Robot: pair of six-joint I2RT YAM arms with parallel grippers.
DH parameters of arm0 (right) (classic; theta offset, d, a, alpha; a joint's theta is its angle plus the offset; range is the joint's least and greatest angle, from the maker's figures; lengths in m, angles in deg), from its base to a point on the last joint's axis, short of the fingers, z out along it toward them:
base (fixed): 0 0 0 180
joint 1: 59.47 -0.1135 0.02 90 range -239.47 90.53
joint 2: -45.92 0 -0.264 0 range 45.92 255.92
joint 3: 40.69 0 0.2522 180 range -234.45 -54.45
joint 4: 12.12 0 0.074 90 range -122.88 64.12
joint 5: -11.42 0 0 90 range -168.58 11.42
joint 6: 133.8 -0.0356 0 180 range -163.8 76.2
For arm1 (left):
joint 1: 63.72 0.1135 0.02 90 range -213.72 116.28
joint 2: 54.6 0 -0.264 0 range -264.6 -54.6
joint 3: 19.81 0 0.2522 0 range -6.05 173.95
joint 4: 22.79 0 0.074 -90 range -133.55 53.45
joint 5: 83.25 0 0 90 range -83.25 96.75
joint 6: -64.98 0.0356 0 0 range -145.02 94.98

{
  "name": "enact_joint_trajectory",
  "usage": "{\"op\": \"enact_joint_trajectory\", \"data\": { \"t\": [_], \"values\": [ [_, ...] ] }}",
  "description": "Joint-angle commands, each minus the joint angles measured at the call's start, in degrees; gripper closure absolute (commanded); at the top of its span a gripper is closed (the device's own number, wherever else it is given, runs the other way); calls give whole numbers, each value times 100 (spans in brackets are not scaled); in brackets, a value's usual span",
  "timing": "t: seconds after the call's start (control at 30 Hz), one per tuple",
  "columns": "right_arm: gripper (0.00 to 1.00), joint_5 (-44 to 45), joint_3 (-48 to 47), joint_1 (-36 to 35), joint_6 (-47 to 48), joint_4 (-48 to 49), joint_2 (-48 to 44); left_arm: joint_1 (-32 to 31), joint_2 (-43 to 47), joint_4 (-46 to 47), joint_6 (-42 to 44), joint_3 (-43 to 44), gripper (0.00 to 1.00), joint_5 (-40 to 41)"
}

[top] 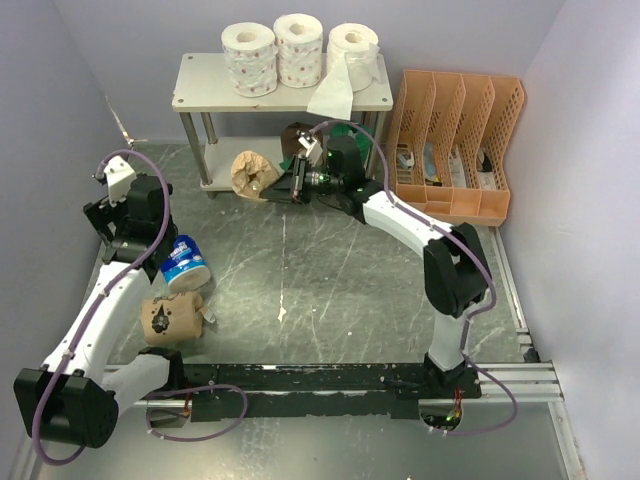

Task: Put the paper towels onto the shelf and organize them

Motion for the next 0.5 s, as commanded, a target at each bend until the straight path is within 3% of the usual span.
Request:
{"op": "enact_joint_trajectory", "data": {
  "t": [0.0, 0.1, 0.23, 0.47],
  "values": [
    [100, 582, -270, 202, -2125, 1291, 480, 44, -60, 137, 48, 63, 4, 67],
    [100, 611, -474, 227, -2729, 1829, 849, 45, -71, 108, 40, 85, 4, 80],
    [100, 1274, -197, 292, -3282, 2921, 996, 43, -23, 144, 100, 85, 4, 121],
    [100, 1760, -1014, 342, -3553, 3927, 2169, 51, -116, 236, 202, 44, 4, 190]
  ]
}}
